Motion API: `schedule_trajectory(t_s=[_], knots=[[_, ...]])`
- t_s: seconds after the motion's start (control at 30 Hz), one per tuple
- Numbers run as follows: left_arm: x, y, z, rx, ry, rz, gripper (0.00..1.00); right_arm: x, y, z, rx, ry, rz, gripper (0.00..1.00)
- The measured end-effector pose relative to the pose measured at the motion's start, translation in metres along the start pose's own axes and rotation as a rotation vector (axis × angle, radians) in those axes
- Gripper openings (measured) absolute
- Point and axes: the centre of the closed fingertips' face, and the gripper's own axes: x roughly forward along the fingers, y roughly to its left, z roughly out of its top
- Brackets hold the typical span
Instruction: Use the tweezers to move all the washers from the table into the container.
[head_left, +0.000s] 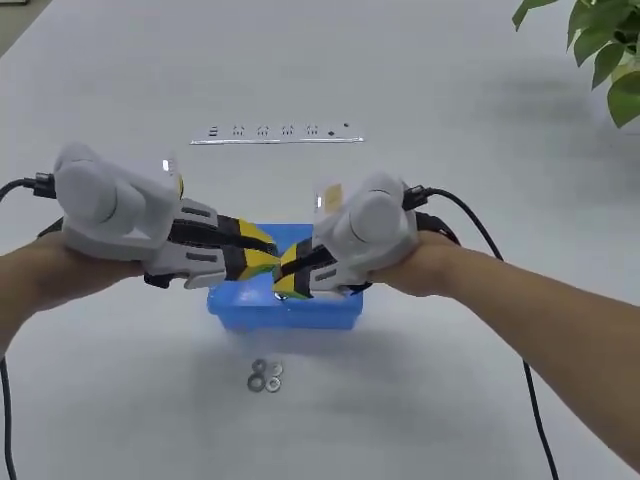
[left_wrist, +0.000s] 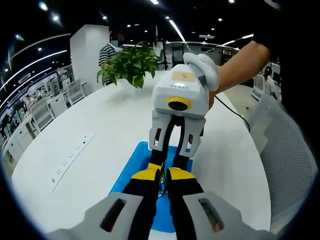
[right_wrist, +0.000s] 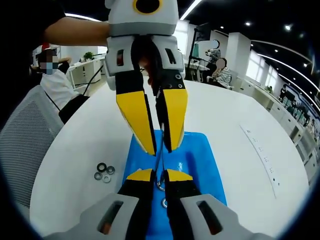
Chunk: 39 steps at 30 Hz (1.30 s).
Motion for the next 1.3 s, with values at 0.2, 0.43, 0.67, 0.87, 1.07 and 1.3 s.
schedule_trajectory(t_s=[0.2, 0.43, 0.67, 0.87, 1.07, 1.3], knots=[[0.001, 0.000, 0.000, 0.009, 0.004, -0.003, 0.07, 0.000, 0.000, 0.000, 0.002, 0.002, -0.003, 0.10], [0.001, -0.002, 0.000, 0.028, 0.015, -0.009, 0.06, 0.000, 0.001, 0.000, -0.005, 0.006, -0.003, 0.11], [0.000, -0.003, 0.003, 0.041, 0.023, -0.015, 0.06, -0.004, 0.000, 0.001, -0.004, 0.003, -0.010, 0.11], [-0.004, -0.005, 0.008, 0.053, 0.027, -0.015, 0.06, -0.008, 0.001, 0.005, 0.015, -0.004, -0.016, 0.12], [-0.009, -0.006, 0.015, 0.056, 0.018, -0.008, 0.06, -0.011, 0.002, 0.009, 0.018, -0.004, -0.028, 0.14], [-0.014, -0.009, 0.023, 0.063, 0.011, -0.012, 0.06, -0.017, 0.004, 0.013, 0.022, -0.001, -0.043, 0.18]])
